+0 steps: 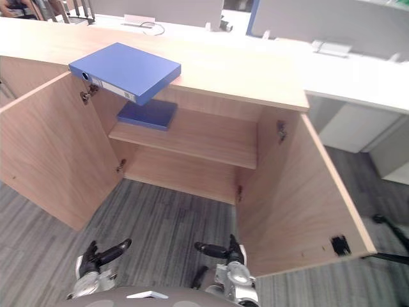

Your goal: Walk over to the cabinet, pick up the folder, carry it to the office cabinet, place the folder inside the office cabinet, then close the office cabinet door

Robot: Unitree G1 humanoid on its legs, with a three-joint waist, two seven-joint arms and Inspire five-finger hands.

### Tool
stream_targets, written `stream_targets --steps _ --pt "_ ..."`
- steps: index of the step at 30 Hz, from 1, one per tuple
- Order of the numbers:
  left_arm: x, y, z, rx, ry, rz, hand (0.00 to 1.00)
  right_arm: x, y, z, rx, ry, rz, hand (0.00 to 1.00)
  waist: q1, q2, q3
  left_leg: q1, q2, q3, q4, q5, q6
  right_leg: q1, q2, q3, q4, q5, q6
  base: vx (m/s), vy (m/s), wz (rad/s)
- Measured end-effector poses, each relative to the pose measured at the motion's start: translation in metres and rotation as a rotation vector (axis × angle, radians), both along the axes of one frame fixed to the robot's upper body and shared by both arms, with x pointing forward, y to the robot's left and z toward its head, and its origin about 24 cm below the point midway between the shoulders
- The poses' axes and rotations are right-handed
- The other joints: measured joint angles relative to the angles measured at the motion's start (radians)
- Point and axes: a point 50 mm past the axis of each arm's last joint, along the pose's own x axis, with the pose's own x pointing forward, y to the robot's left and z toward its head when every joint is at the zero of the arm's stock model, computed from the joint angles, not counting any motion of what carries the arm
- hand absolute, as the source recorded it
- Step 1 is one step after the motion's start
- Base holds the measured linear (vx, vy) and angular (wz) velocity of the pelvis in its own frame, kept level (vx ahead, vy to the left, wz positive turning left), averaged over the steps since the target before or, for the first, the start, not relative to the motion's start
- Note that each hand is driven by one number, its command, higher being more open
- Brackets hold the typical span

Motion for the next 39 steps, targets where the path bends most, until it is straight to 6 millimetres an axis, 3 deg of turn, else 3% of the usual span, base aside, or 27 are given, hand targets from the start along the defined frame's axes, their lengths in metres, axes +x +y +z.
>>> stream_targets --steps 2,5,10,12,13,14,15,16,17,18,19,20,22,23,24,25,26,28,30,31,34,36,39 --pt "0.010 -0.013 0.005 0.009 -0.034 -0.124 1.00 0.007 -0.002 0.002 -0.004 -0.016 0.007 1.00 -0.008 0.014 0.017 -0.004 0.015 -0.027 -0.016 0.002 -0.001 -0.002 0.015 -0.014 -0.001 -0.025 -0.016 0.23 -0.159 0.19" --pt "0.020 -0.026 0.007 0.001 -0.054 -0.268 1.00 0.010 0.000 0.003 0.012 -0.026 0.018 1.00 -0.017 0.007 0.019 0.002 0.031 -0.045 -0.049 -0.010 -0.006 -0.003 0.023 -0.035 0.011 -0.081 -0.004 0.17 -0.085 0.20" --pt "0.017 -0.026 0.002 -0.031 -0.032 -0.242 1.00 0.007 0.001 0.002 0.019 -0.016 0.015 1.00 -0.018 0.017 0.008 0.010 0.077 -0.067 -0.028 -0.072 -0.035 0.024 0.054 -0.059 0.023 -0.132 0.015 0.15 0.010 0.12" --pt "0.010 -0.023 -0.003 -0.063 -0.008 -0.219 1.00 0.005 -0.001 0.001 0.022 -0.013 0.003 1.00 -0.019 0.044 -0.015 0.009 0.110 -0.065 0.019 -0.102 -0.053 0.055 0.091 -0.077 0.005 -0.156 0.020 0.24 0.033 0.08" --pt "0.009 -0.022 -0.004 -0.065 -0.003 -0.215 1.00 0.005 0.000 0.001 0.026 -0.013 -0.001 1.00 -0.019 0.045 -0.016 -0.002 0.115 -0.067 0.056 -0.105 -0.052 0.064 0.104 -0.079 0.000 -0.162 0.022 0.27 0.000 0.07" --pt "0.009 -0.018 -0.003 -0.068 -0.008 -0.197 1.00 0.005 0.001 0.001 0.045 -0.016 -0.018 1.00 -0.018 0.044 -0.016 -0.047 0.121 -0.069 0.184 -0.110 -0.056 0.093 0.118 -0.081 -0.026 -0.166 0.024 0.33 -0.014 -0.06" --pt "0.010 -0.014 -0.002 -0.073 -0.020 -0.165 1.00 0.006 0.003 0.002 0.049 -0.022 -0.013 1.00 -0.015 0.060 -0.008 -0.144 0.143 -0.070 0.457 -0.097 -0.064 0.154 0.151 -0.083 -0.081 -0.163 0.026 0.27 -0.013 -0.09" --pt "0.009 -0.013 -0.001 -0.072 -0.023 -0.158 1.00 0.007 0.004 0.002 0.049 -0.023 -0.009 1.00 -0.015 0.066 -0.006 -0.168 0.150 -0.070 0.522 -0.083 -0.069 0.169 0.160 -0.084 -0.089 -0.163 0.026 0.34 0.019 -0.25" --pt "0.005 -0.011 -0.001 -0.082 -0.026 -0.131 1.00 0.007 0.008 0.002 0.053 -0.023 0.007 1.00 -0.003 0.080 -0.001 -0.256 0.180 -0.074 0.754 -0.037 -0.086 0.220 0.181 -0.075 -0.115 -0.166 0.023 0.30 0.048 -0.36" --pt "0.003 -0.008 0.001 -0.086 -0.036 -0.112 1.00 0.006 0.009 0.001 0.053 -0.018 0.011 1.00 0.014 0.075 0.004 -0.332 0.198 -0.043 0.886 -0.047 -0.065 0.262 0.190 -0.050 -0.143 -0.166 0.022 0.30 0.048 -0.43" --pt "0.004 -0.007 0.003 -0.091 -0.051 -0.094 1.00 0.006 0.010 0.002 0.053 -0.019 0.011 1.00 0.023 0.076 0.004 -0.366 0.200 -0.027 0.921 -0.054 -0.050 0.284 0.190 -0.038 -0.159 -0.165 0.024 0.23 0.076 -0.47" --pt "0.005 -0.002 0.007 -0.092 -0.080 -0.063 1.00 0.006 0.011 0.001 0.053 -0.017 0.008 1.00 0.040 0.050 0.012 -0.428 0.198 0.012 0.933 -0.066 -0.023 0.321 0.170 -0.018 -0.189 -0.157 0.038 0.22 0.119 -0.43" --pt "0.010 0.002 0.012 -0.087 -0.117 -0.024 1.00 0.005 0.010 0.001 0.045 -0.013 -0.001 1.00 0.060 0.025 0.013 -0.515 0.198 0.066 0.810 -0.073 -0.002 0.354 0.127 -0.004 -0.204 -0.145 0.062 0.35 0.253 -0.34" --pt "0.009 0.001 0.013 -0.085 -0.126 -0.010 1.00 0.002 0.007 0.000 0.036 -0.006 -0.006 1.00 0.063 0.035 0.006 -0.525 0.198 0.089 0.580 -0.010 0.024 0.371 0.115 0.010 -0.201 -0.138 0.080 0.32 0.274 -0.17" --pt "0.004 0.000 0.012 -0.088 -0.119 -0.002 1.00 -0.001 0.004 -0.001 0.029 0.001 -0.009 1.00 0.063 0.048 0.000 -0.519 0.197 0.085 0.452 0.061 0.017 0.380 0.117 0.016 -0.200 -0.138 0.097 0.33 0.274 -0.15" --pt "0.004 0.005 0.013 -0.072 -0.119 -0.004 1.00 -0.004 0.009 -0.003 0.047 0.024 -0.013 1.00 0.068 0.003 -0.002 -0.477 0.148 0.095 0.416 0.054 0.002 0.383 0.071 0.052 -0.197 -0.152 0.127 0.30 0.232 0.04" --pt "0.008 0.010 0.015 -0.056 -0.128 -0.009 1.00 -0.006 0.012 -0.004 0.060 0.033 0.003 1.00 0.065 -0.012 -0.006 -0.466 0.123 0.092 0.373 0.058 0.009 0.367 0.067 0.081 -0.220 -0.141 0.131 0.26 0.199 0.08" --pt "0.010 0.010 0.015 -0.054 -0.132 -0.004 1.00 -0.005 0.009 -0.004 0.060 0.032 -0.012 1.00 0.071 -0.019 -0.008 -0.433 0.100 0.090 0.322 0.066 0.020 0.368 0.084 0.087 -0.303 -0.132 0.132 0.12 0.131 0.18" --pt "0.009 0.009 0.015 -0.056 -0.130 -0.009 1.00 -0.006 0.008 -0.004 0.058 0.031 -0.023 1.00 0.071 -0.024 -0.011 -0.385 0.067 0.098 0.271 0.074 0.031 0.364 0.086 0.088 -0.359 -0.079 0.124 0.05 0.067 0.22" --pt "0.010 0.006 0.015 -0.060 -0.130 -0.018 1.00 -0.009 0.006 -0.005 0.057 0.039 -0.033 1.00 0.067 -0.013 -0.019 -0.352 0.047 0.099 0.239 0.078 0.032 0.374 0.075 0.091 -0.364 -0.051 0.141 0.08 0.053 0.10" --pt "0.009 0.002 0.028 -0.059 -0.196 -0.028 1.00 -0.014 0.006 -0.007 0.058 0.047 -0.030 1.00 0.068 -0.004 -0.061 -0.314 0.024 0.108 0.135 0.125 0.026 0.375 0.069 0.107 -0.405 -0.008 0.147 0.08 0.026 -0.02" --pt "0.020 0.000 0.048 -0.094 -0.324 0.006 1.00 -0.021 0.008 -0.010 0.061 0.072 -0.031 1.00 0.068 0.011 -0.068 -0.278 0.020 0.108 0.034 0.179 0.018 0.369 0.073 0.108 -0.424 0.032 0.149 0.00 0.000 0.00" --pt "0.034 -0.007 0.076 -0.219 -0.520 0.089 1.00 -0.029 0.008 -0.013 0.064 0.097 -0.033 1.00 0.078 0.014 -0.072 -0.235 0.019 0.113 -0.038 0.212 0.012 0.383 0.077 0.110 -0.431 0.051 0.148 -0.01 -0.024 -0.10"
